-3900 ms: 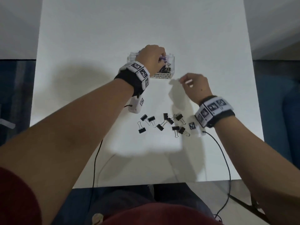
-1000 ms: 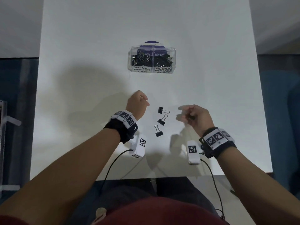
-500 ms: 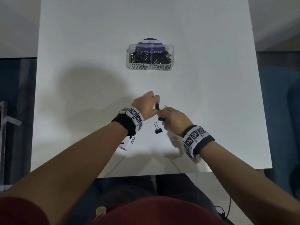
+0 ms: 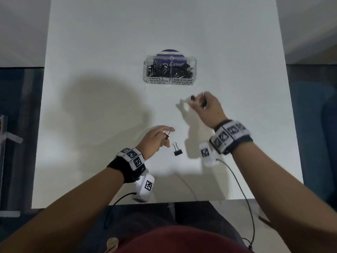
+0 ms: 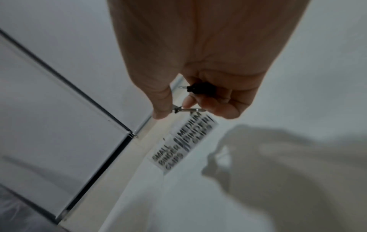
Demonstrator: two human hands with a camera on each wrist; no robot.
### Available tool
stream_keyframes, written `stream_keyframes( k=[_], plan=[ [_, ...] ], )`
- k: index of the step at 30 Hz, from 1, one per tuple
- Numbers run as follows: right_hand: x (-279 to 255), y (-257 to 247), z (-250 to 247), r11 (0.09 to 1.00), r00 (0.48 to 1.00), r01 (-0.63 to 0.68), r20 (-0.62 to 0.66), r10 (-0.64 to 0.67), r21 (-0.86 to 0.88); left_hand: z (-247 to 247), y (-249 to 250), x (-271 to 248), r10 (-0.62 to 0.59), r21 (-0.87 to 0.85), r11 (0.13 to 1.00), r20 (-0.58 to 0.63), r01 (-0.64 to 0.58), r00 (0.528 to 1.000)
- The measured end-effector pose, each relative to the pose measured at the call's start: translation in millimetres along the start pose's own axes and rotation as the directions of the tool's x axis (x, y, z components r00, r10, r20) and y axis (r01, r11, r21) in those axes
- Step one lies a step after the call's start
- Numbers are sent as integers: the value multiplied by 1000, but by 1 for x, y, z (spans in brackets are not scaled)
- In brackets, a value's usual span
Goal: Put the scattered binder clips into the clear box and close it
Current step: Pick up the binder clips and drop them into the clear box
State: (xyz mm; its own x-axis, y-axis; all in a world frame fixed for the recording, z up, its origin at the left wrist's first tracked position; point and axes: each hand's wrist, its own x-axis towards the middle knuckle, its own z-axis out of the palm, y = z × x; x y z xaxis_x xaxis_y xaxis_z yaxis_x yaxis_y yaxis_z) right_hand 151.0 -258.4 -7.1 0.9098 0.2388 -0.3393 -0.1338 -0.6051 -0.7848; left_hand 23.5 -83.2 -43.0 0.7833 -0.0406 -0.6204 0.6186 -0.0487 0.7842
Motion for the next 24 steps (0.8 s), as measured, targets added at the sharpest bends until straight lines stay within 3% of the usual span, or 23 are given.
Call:
stream_keyframes(
  k=[3,5,6,7,9,11,14,18,21,24],
  plan=[
    [43,-35,-5,982,992,106,-58,-116,-159,8,1,0,-15,-18,1000,5,15,1000],
    [61,-50,-8,947,988,139,-24,-152,-289,11,-1,0,65,172,983,-34,-58,997],
    [66,-52,-8,931,988,146,0,-155,-335,12,-2,-1,132,334,935,-17,-118,991],
    [67,-51,-9,920,988,149,15,-154,-362,14,-3,-2,181,501,847,41,-176,983],
    [62,-40,-11,923,988,146,2,-156,-357,18,-9,-2,195,755,588,217,-291,957],
    [46,-19,-14,943,992,107,-23,-121,-316,23,-17,1,151,835,396,350,-381,924],
    [4,28,-19,959,1000,14,-7,-16,-283,26,-19,4,159,862,269,399,-429,903],
    [-83,93,-33,967,999,-15,23,22,-256,23,-16,5,165,896,71,424,-439,891],
    [-158,127,-47,967,977,-158,112,183,-199,14,12,16,260,918,128,334,-375,906],
    [-210,142,-61,940,921,-278,223,319,-199,1,69,42,365,885,355,164,-300,916]
  ],
)
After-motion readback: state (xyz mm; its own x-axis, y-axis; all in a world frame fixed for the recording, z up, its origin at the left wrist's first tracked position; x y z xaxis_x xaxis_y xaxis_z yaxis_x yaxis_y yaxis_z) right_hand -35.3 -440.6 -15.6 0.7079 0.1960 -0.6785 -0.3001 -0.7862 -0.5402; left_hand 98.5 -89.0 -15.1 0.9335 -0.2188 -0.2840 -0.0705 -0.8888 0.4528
